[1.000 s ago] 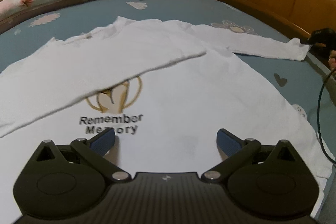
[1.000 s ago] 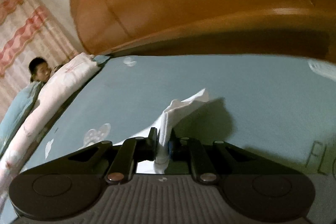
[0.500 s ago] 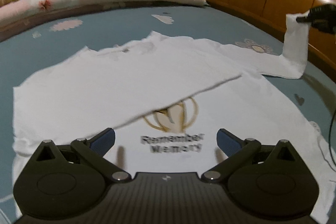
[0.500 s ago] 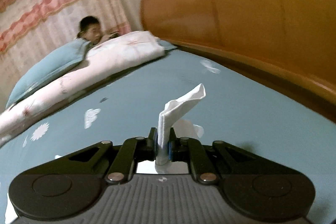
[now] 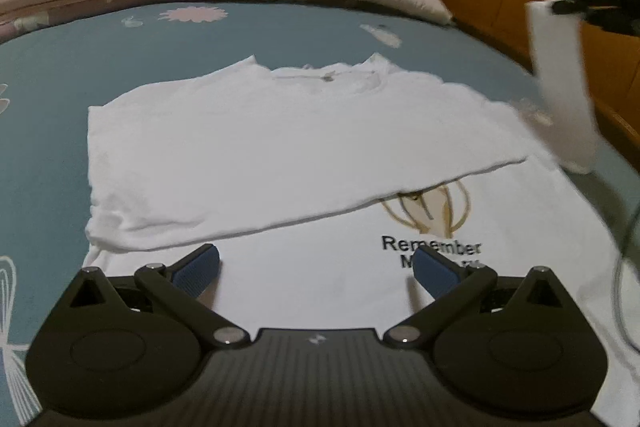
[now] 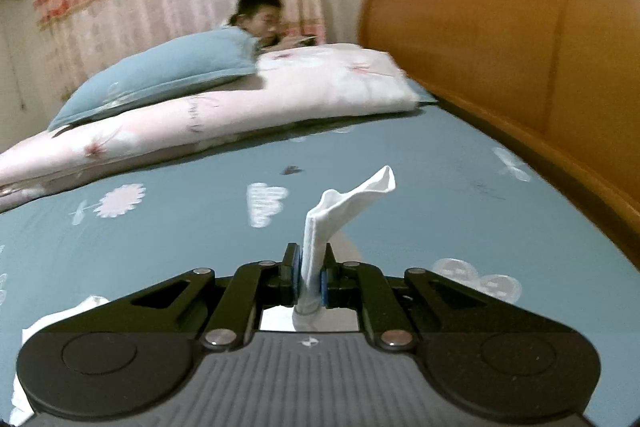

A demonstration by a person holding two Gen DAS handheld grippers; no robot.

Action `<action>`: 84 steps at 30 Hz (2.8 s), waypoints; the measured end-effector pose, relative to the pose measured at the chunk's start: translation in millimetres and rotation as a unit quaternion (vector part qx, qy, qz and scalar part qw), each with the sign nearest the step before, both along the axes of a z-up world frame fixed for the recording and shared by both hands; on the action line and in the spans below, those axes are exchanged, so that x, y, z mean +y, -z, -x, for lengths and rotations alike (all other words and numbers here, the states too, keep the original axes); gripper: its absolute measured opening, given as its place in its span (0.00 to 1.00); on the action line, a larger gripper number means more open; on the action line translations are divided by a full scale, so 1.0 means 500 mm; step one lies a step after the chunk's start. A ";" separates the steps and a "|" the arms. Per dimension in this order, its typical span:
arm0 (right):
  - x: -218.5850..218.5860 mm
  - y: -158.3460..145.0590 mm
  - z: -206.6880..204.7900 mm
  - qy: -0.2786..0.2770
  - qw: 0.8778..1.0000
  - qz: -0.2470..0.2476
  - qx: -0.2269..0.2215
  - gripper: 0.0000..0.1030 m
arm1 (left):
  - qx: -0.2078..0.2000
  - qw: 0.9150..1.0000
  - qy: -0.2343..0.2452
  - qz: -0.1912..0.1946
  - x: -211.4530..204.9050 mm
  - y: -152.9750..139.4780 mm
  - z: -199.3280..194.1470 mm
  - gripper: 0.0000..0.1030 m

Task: Fold clothes
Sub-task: 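Carry the sleeve with the right gripper over the folded shirt body, then lower the sleeve onto the shirt and open the right gripper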

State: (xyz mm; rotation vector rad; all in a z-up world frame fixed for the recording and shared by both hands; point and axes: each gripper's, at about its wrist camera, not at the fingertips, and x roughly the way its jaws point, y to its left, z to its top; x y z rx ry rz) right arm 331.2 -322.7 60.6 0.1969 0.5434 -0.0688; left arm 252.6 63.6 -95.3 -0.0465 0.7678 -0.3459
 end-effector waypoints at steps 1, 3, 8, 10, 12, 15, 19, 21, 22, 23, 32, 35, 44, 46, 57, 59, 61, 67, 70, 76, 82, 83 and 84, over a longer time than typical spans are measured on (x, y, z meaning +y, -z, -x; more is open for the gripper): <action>0.022 -0.001 -0.011 -0.008 1.000 0.000 -0.001 0.10 | 0.002 1.000 0.000 0.005 0.007 -0.001 0.001 0.99; 0.064 -0.003 -0.029 -0.027 1.000 0.003 -0.003 0.10 | 0.002 1.000 -0.006 0.007 0.019 -0.001 0.002 0.99; 0.164 -0.010 -0.052 -0.075 0.997 0.015 -0.009 0.10 | 0.014 0.999 -0.025 0.018 0.044 0.000 -0.003 0.99; 0.195 -0.010 -0.056 -0.089 0.996 0.021 -0.008 0.10 | 0.017 0.999 -0.023 0.022 0.047 -0.001 -0.001 0.99; 0.223 -0.008 -0.055 -0.102 0.994 0.028 -0.006 0.10 | 0.019 0.999 -0.019 0.023 0.047 -0.002 0.000 0.99; 0.252 -0.004 -0.057 -0.117 0.993 0.029 -0.005 0.10 | 0.020 1.000 -0.011 0.021 0.041 -0.002 0.003 0.99; 0.285 0.002 -0.061 -0.138 0.990 0.035 -0.007 0.10 | 0.023 1.000 -0.006 0.018 0.037 0.000 0.003 0.99; 0.307 0.006 -0.061 -0.152 0.987 0.042 -0.011 0.10 | 0.025 1.000 -0.004 0.017 0.037 0.001 0.003 0.99; 0.322 0.010 -0.061 -0.162 0.986 0.048 -0.012 0.10 | 0.026 1.000 -0.003 0.017 0.037 0.001 0.003 0.99; 0.337 0.014 -0.062 -0.170 0.984 0.054 -0.012 0.10 | 0.026 0.999 -0.002 0.018 0.037 0.001 0.004 0.99; 0.482 0.110 -0.048 -0.262 0.958 0.119 0.011 0.10 | 0.028 0.999 0.016 0.017 0.041 0.006 0.007 0.99; 0.530 0.148 -0.031 -0.285 0.946 0.150 0.018 0.10 | 0.028 0.999 0.022 0.018 0.044 0.007 0.006 0.99; 0.590 0.220 0.017 -0.342 0.916 0.208 0.026 0.10 | 0.026 0.999 0.022 0.022 0.044 0.011 0.004 0.99; 0.595 0.223 0.025 -0.351 0.913 0.209 0.026 0.10 | 0.025 0.999 0.022 0.019 0.041 0.012 0.004 0.99; 0.651 0.264 0.038 -0.399 0.887 0.229 0.046 0.10 | 0.025 0.999 0.023 0.031 0.051 0.012 0.002 0.99; 0.655 0.268 0.037 -0.401 0.887 0.225 0.048 0.10 | 0.026 0.999 0.024 0.035 0.054 0.013 0.001 0.99; 0.658 0.267 0.037 -0.402 0.887 0.224 0.047 0.10 | 0.027 0.999 0.023 0.040 0.060 0.012 0.001 0.99; 0.660 0.266 0.043 -0.407 0.883 0.228 0.041 0.10 | 0.026 0.999 0.023 0.040 0.060 0.012 0.001 0.99; 0.660 0.273 0.048 -0.414 0.879 0.233 0.039 0.10 | 0.025 0.999 0.024 0.037 0.055 0.011 0.001 0.99; 0.665 0.275 0.053 -0.416 0.878 0.235 0.029 0.10 | 0.025 0.998 0.026 0.042 0.059 0.010 0.000 0.99; 0.685 0.271 0.052 -0.425 0.871 0.246 0.020 0.10 | 0.024 0.998 0.027 0.041 0.051 0.010 0.001 0.99; 0.686 0.272 0.050 -0.425 0.871 0.244 0.021 0.10 | 0.024 0.998 0.027 0.041 0.050 0.011 0.002 0.99; 0.686 0.274 0.048 -0.425 0.872 0.242 0.023 0.10 | 0.024 0.999 0.028 0.041 0.050 0.011 0.002 0.99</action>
